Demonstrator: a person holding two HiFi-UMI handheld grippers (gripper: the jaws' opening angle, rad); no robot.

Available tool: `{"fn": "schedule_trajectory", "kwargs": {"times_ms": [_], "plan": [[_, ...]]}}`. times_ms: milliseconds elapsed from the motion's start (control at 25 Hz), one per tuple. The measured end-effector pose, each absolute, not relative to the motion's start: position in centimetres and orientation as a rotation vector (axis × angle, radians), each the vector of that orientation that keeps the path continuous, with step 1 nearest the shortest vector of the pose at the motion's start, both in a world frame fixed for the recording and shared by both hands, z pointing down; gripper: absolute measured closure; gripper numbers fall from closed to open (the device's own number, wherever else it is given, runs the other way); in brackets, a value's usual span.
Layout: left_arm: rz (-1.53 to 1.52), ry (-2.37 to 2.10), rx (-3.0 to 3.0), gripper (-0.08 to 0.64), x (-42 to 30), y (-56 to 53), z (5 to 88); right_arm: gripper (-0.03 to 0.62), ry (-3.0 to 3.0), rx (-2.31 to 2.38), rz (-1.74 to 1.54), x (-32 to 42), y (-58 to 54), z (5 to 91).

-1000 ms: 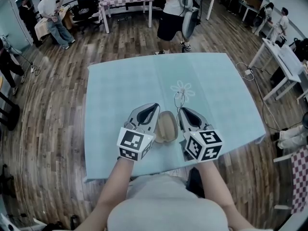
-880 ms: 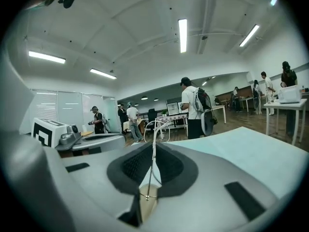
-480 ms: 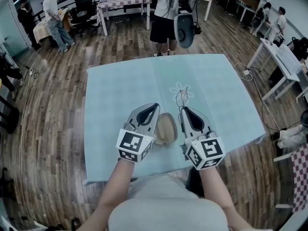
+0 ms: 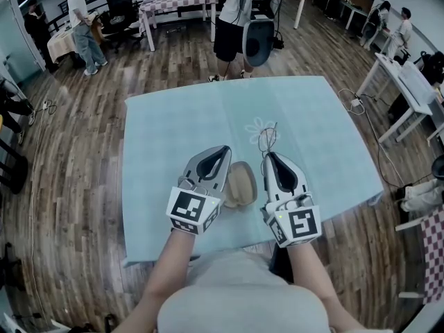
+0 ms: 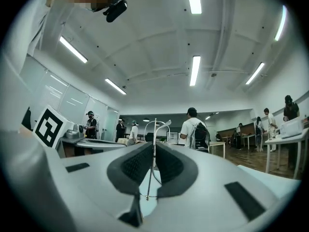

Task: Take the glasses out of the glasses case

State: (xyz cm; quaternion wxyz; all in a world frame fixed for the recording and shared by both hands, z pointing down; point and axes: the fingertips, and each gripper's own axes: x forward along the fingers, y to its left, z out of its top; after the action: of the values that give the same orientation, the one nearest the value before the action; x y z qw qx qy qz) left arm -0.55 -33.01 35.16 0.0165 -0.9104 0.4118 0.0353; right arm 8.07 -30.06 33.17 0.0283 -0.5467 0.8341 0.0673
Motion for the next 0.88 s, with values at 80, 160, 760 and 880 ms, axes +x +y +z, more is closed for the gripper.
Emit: {"fn": "schedule_trajectory", "kwargs": {"times_ms": [80, 160, 760, 880], "plan": [[0.127, 1.269, -2.825, 0.551, -0.6, -32.8, 34.9, 0.568, 2.577, -1.682, 0.219, 7.8, -29.9, 33.3], [0.147, 1.261, -2.817, 0.551, -0.5, -32.6, 34.7, 0.568, 2.583, -1.683, 0.223, 7.8, -29.7, 33.4], [0.233, 1.259, -2.768, 0.551, -0.6, -31.8, 33.6, 0.568, 2.624, -1.745, 0.233, 7.7, -29.4, 34.4], [0.238, 1.259, -2.769, 0.551, -0.6, -31.8, 33.7, 0.568, 2.623, -1.746, 0.232, 7.8, -29.5, 34.4]]}}
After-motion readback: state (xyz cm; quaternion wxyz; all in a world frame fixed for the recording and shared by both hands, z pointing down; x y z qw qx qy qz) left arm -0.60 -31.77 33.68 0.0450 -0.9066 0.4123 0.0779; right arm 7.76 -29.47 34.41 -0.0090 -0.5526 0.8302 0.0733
